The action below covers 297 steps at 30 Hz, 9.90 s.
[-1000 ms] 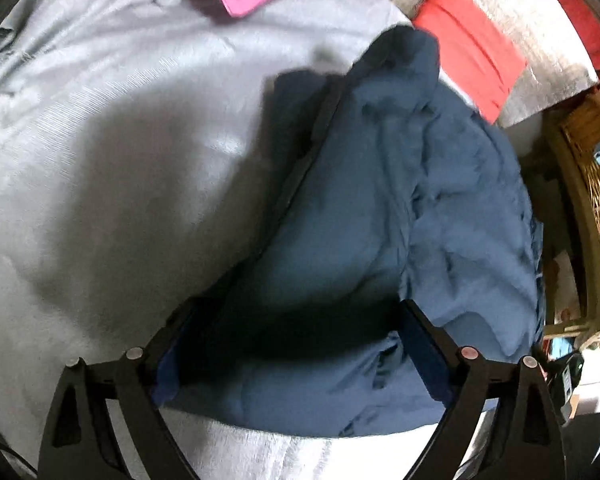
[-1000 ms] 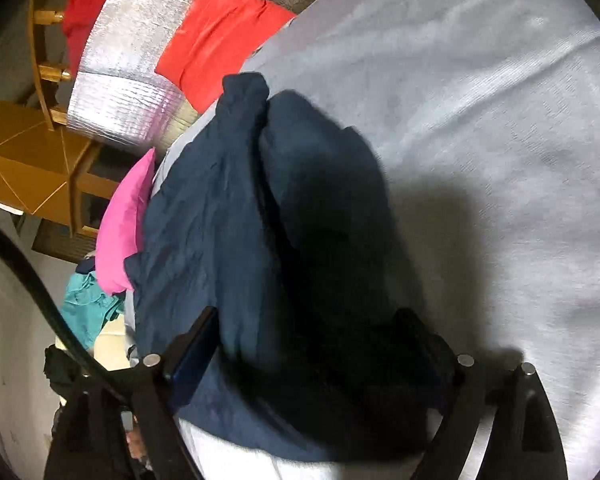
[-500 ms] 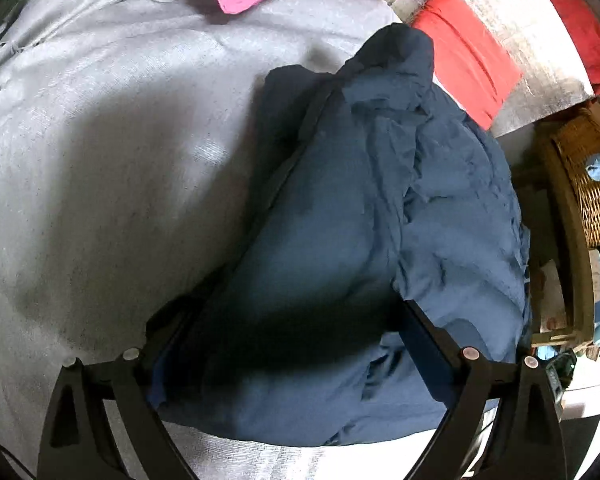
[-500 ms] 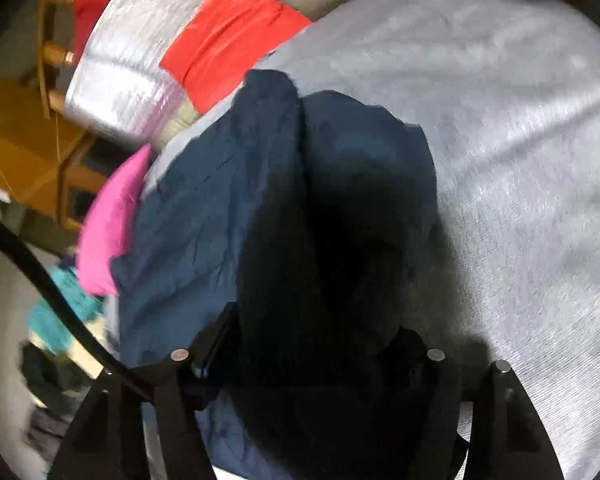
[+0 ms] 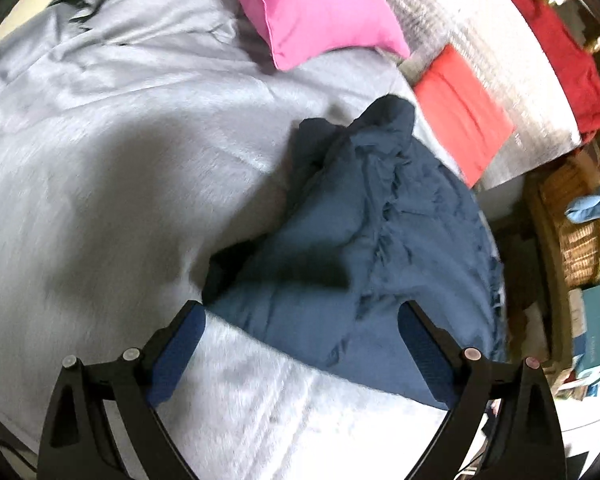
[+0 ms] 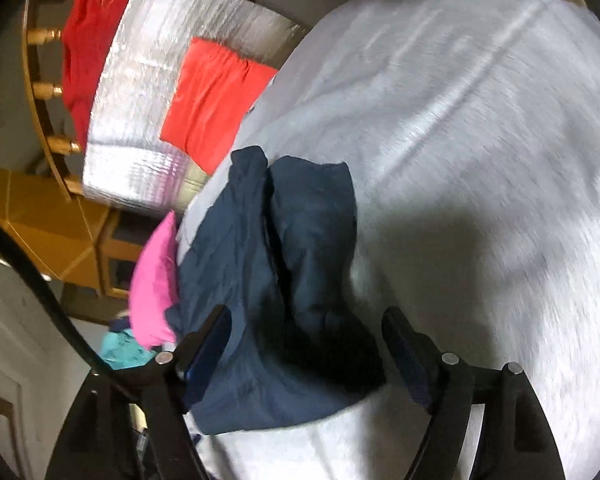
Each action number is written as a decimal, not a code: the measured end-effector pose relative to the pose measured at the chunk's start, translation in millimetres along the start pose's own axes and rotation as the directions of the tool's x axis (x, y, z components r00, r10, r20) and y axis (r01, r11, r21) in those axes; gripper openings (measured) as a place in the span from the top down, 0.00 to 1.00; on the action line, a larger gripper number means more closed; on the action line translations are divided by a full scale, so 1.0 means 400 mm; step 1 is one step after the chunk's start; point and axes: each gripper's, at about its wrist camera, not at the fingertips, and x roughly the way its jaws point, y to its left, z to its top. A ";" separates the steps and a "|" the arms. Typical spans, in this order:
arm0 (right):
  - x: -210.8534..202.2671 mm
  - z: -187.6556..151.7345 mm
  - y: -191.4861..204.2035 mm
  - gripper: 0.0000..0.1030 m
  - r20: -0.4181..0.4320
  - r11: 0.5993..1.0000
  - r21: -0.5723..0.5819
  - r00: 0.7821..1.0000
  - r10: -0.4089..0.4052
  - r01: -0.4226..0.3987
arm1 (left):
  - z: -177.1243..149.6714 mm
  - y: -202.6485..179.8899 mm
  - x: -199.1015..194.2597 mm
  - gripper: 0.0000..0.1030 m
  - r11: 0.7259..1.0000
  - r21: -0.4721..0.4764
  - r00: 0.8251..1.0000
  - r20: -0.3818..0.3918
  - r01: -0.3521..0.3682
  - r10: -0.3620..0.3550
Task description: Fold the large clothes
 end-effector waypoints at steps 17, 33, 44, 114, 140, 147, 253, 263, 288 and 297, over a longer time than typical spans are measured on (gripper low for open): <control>0.188 -0.172 0.029 0.14 -0.109 0.995 0.076 0.991 0.076 -0.068 | -0.124 -0.013 0.119 0.06 0.978 -0.163 0.988 -0.061 0.132 -0.143; 0.266 -0.142 0.056 0.20 -0.020 0.998 0.057 0.999 0.030 -0.029 | -0.065 -0.036 0.244 0.04 0.951 -0.259 0.984 0.103 0.168 -0.146; 0.267 -0.167 0.070 0.43 -0.006 0.998 -0.006 0.998 -0.059 0.059 | -0.073 -0.089 0.281 0.00 0.989 -0.126 0.988 0.143 0.082 -0.064; -0.075 -0.248 0.077 0.42 -0.076 0.956 -0.262 0.985 -0.154 0.129 | -0.203 0.050 -0.098 0.32 0.992 0.046 0.957 0.272 -0.120 0.103; 0.058 -0.082 0.226 0.58 0.149 0.928 -0.319 0.977 -0.152 0.193 | -0.114 -0.139 0.072 0.20 0.937 0.271 0.948 0.288 -0.218 0.138; 0.232 -0.032 0.191 0.58 0.042 0.920 -0.272 0.958 -0.282 0.283 | -0.104 -0.202 0.203 0.16 0.868 0.385 0.942 0.242 -0.314 0.234; 0.105 -0.251 0.079 0.51 0.005 0.912 -0.354 0.976 -0.219 0.207 | -0.128 -0.184 0.051 0.15 0.828 0.435 0.901 0.398 -0.354 0.176; 0.048 -0.268 0.143 0.50 0.080 0.918 -0.384 0.994 -0.072 0.098 | -0.155 -0.213 0.007 0.15 0.813 0.462 0.878 0.464 -0.354 0.119; 0.140 -0.317 0.160 0.50 -0.022 0.919 -0.380 0.993 -0.119 0.101 | -0.193 -0.244 0.001 0.15 0.763 0.494 0.847 0.517 -0.416 0.127; 0.172 -0.331 0.143 0.49 -0.050 0.904 -0.409 0.986 -0.162 0.128 | -0.200 -0.242 0.036 0.15 0.726 0.516 0.847 0.503 -0.454 0.172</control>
